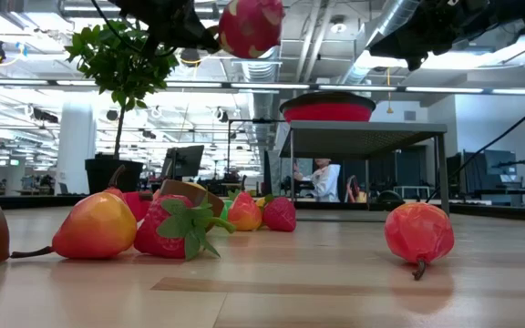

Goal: Pick & Place Fruit
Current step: Put the dragon fruit into the red colander on the shelf

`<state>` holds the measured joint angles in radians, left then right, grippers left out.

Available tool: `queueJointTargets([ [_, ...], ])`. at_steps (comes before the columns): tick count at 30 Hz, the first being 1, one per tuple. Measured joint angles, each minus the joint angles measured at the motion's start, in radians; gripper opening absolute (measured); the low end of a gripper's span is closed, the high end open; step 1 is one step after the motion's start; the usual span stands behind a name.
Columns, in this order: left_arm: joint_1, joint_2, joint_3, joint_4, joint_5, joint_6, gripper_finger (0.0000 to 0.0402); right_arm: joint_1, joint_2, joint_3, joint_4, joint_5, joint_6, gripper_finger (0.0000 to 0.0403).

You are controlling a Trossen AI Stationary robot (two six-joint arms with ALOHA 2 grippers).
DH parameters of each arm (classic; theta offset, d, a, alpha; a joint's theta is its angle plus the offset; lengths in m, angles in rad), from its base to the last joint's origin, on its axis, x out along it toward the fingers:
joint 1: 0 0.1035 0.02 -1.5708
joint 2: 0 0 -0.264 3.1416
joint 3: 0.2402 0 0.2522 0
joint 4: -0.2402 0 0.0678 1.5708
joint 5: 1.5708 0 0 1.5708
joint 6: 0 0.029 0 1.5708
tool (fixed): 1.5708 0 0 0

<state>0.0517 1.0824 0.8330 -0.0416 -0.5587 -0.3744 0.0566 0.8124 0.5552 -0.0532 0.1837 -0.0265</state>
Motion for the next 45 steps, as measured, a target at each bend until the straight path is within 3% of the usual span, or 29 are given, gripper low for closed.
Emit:
queueJointTargets([
  [19, 0.017, 0.0, 0.0, 0.149, 0.001, 0.056, 0.0001, 0.0, 0.0, 0.0, 0.011, 0.0, 0.0, 0.0003],
  [24, 0.039, 0.053, 0.003, 0.228, 0.011, 0.086, 0.0001, 0.0, 0.0, 0.0, 0.04, 0.0, 0.0, 0.0003],
  [37, 0.124, 0.263, 0.25, 0.246, 0.024, 0.285, 0.0001, 0.01, 0.0, 0.0, 0.05, -0.001, 0.0, 0.0003],
  [45, 0.201, 0.366, 0.344, 0.276, 0.119, 0.321, 0.0001, 0.011, 0.0, 0.0, 0.086, -0.001, 0.032, 0.0003],
])
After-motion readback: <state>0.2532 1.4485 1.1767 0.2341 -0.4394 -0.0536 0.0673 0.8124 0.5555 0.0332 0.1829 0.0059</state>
